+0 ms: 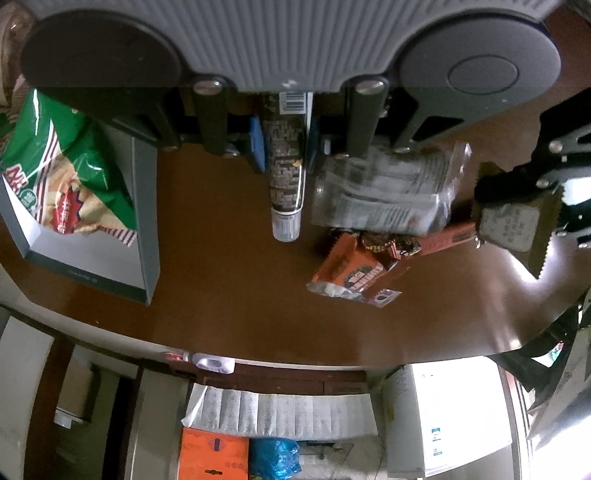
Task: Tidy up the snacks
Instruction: 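Close left tool on beige packet while right tool closes on silver tube, then carry beige packet in left tool while right tool carries silver tube over box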
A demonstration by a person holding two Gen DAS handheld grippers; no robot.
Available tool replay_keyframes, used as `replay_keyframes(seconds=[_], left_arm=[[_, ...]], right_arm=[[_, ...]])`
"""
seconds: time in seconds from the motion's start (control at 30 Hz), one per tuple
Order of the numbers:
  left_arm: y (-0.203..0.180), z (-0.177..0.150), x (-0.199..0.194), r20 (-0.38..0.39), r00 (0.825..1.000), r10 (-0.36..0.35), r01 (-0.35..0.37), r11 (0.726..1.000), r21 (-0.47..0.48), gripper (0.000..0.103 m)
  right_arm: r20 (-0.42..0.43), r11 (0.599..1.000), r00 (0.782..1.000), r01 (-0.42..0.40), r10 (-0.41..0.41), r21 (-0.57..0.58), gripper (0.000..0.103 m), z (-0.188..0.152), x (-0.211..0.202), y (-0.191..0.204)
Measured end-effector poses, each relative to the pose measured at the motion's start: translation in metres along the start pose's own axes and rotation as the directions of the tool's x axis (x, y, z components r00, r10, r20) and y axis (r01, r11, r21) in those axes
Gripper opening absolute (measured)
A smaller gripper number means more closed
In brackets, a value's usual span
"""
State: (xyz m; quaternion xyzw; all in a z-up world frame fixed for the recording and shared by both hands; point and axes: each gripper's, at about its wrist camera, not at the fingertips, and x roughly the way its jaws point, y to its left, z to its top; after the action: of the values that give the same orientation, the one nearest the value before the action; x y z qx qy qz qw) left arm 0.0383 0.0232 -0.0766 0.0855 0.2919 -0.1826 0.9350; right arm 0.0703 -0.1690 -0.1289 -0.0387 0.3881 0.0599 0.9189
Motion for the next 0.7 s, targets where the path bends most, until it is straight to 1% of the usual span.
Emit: replay_keyframes(seconds=[0.2,0.27,0.33,0.37,0.6,0.7], left_arm=[[0.0,-0.001,0.0,0.001,1.0,-0.004,0.004,1.0,-0.002,0.031],[0.0,-0.001,-0.001,0.001,1.0,-0.004,0.004,1.0,0.0,0.031],[-0.001,-0.001,-0.001,0.002,1.0,-0.008,0.008,1.0,0.001,0.031],[-0.001,-0.001,0.0,0.001,1.0,-0.008,0.008,1.0,0.002,0.031],[-0.002,0.001,-0.001,0.003,1.0,-0.007,0.007,1.0,0.004,0.032],[-0.001,0.001,-0.003,0.006,1.0,-0.006,0.006,1.0,0.004,0.032]], right_arm=[[-0.001,1.0,1.0,0.03,-0.03,-0.004,0.025,0.006,0.007,0.005],[-0.005,0.999,0.999,0.039,-0.039,0.002,0.032,0.009,0.009,0.004],[-0.011,0.998,0.998,0.054,-0.054,0.018,0.042,0.011,0.01,0.003],[-0.012,0.998,0.998,0.057,-0.056,0.022,0.043,0.013,0.011,0.002],[0.0,0.998,0.998,0.061,-0.061,-0.016,0.043,0.015,0.014,0.009],[0.005,0.999,0.999,0.042,-0.042,-0.031,0.034,0.013,0.012,0.011]])
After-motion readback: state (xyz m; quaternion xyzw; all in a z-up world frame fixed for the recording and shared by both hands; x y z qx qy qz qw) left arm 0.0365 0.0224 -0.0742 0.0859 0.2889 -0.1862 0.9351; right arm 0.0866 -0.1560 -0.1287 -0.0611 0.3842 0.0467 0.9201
